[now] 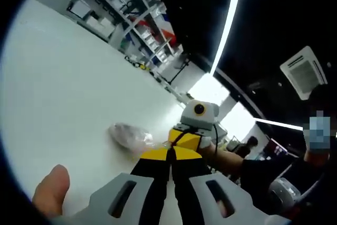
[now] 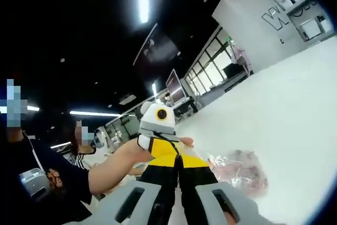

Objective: Open the resealable bag by pulling the two sides of the seal apart until the entire bag opening is separated and visibly accessible.

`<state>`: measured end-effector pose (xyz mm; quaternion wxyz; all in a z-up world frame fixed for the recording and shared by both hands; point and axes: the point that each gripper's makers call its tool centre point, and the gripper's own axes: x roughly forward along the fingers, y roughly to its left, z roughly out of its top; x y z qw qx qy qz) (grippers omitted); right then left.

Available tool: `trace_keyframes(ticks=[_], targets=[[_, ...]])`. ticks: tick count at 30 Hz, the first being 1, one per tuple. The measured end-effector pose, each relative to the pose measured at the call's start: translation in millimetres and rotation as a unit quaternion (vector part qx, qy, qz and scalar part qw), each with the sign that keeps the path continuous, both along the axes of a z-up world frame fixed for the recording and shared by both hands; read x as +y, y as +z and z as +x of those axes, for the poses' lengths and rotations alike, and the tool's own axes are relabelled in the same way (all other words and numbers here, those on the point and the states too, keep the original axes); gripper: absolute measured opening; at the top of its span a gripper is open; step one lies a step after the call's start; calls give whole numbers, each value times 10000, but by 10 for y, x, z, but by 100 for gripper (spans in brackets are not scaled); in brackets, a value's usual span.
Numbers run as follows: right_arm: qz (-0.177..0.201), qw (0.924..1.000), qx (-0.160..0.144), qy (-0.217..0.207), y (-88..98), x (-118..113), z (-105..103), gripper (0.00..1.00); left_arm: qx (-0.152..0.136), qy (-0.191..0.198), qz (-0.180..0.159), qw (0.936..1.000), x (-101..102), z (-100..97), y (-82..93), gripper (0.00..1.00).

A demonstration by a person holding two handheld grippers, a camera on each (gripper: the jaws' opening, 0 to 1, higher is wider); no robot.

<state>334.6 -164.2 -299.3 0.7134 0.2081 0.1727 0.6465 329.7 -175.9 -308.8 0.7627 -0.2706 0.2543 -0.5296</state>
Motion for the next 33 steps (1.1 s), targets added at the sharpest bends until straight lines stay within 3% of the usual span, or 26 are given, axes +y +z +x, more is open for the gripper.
trace_keyframes(ticks=[8, 14, 16, 22, 30, 31, 32, 33], targets=[[-30, 9999, 14, -116, -10, -9, -21, 0, -163, 72, 77, 9998, -32, -17, -12, 1], [-193, 9992, -147, -317, -52, -6, -70, 0, -286, 109, 252, 9992, -48, -36, -44, 0], [-286, 9983, -319, -385, -61, -6, -68, 0, -251, 114, 258, 9993, -45, -37, -48, 0], [-428, 9968, -480, -475, -36, -3, 47, 0, -287, 105, 320, 9990, -61, -82, -40, 0], [-562, 9950, -579, -595, -65, 5, 54, 0, -253, 113, 402, 9988, -73, -132, -71, 0], [-593, 9932, -667, -748, -66, -21, 120, 0, -131, -6, 470, 9988, -87, -195, -113, 0], [-533, 9937, -569, -809, -45, -60, 194, 0, -198, -3, 527, 9984, -98, -200, -132, 0], [-263, 9972, -271, -641, 18, -63, 167, 0, -523, 160, 631, 9965, -70, -128, -137, 0]])
